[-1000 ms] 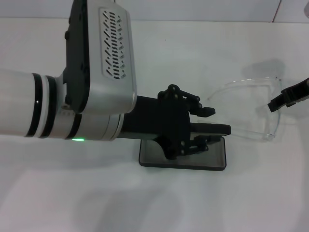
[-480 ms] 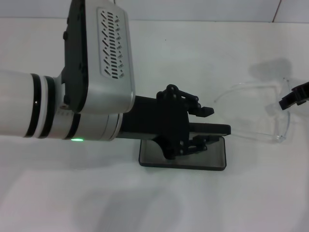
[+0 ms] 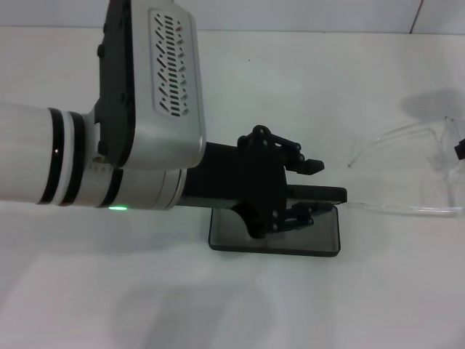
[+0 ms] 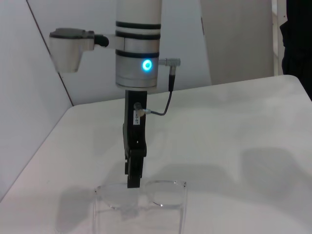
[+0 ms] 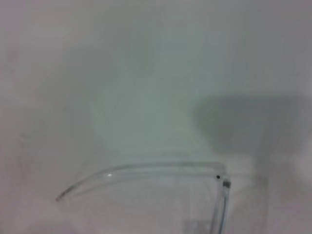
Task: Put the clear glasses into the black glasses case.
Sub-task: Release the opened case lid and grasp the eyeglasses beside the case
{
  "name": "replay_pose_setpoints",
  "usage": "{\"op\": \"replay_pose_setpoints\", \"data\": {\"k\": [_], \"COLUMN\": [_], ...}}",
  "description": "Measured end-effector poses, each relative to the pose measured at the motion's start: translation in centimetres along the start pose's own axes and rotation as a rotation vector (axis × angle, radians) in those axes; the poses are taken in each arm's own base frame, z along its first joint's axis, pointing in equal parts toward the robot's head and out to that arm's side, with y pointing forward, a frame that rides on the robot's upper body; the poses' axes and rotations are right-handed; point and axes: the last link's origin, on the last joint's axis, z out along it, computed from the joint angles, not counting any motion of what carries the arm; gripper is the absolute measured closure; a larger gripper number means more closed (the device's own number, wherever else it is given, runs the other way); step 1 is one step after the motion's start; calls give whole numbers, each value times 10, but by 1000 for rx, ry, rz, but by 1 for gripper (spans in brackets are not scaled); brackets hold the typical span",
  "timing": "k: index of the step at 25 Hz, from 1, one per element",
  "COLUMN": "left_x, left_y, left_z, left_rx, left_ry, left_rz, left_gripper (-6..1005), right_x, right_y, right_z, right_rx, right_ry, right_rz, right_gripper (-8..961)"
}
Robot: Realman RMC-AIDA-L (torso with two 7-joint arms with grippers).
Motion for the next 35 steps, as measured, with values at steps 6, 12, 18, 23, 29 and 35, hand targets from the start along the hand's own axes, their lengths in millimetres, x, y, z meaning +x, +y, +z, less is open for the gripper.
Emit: {"op": "replay_pose_setpoints", "data": {"k": [6, 12, 18, 23, 29, 35], "left_x": [1, 1, 0, -1, -1, -1], "left_y": [0, 0, 0, 0, 0, 0], "left_z": [0, 0, 0, 1, 2, 1], "left_rx": [-1, -2, -2, -5, -6, -2], "left_ry": [1, 0, 0, -1, -2, 2], "left_rz": [3, 2, 1, -2, -1, -8], "left_gripper": [572, 573, 573, 573, 573, 574], "right_x": [1, 2, 5, 9, 9, 11], "right_y": [8, 13, 16, 14, 13, 13], "right_z": [3, 7, 9, 10, 12, 14], "right_rx": [-16, -24, -34, -32, -29, -29], "right_ry": [4, 17, 41, 45, 38, 37], "right_rz": [-15, -32, -35, -26, -29, -65], "right_gripper": [519, 520, 520, 519, 601, 692]}}
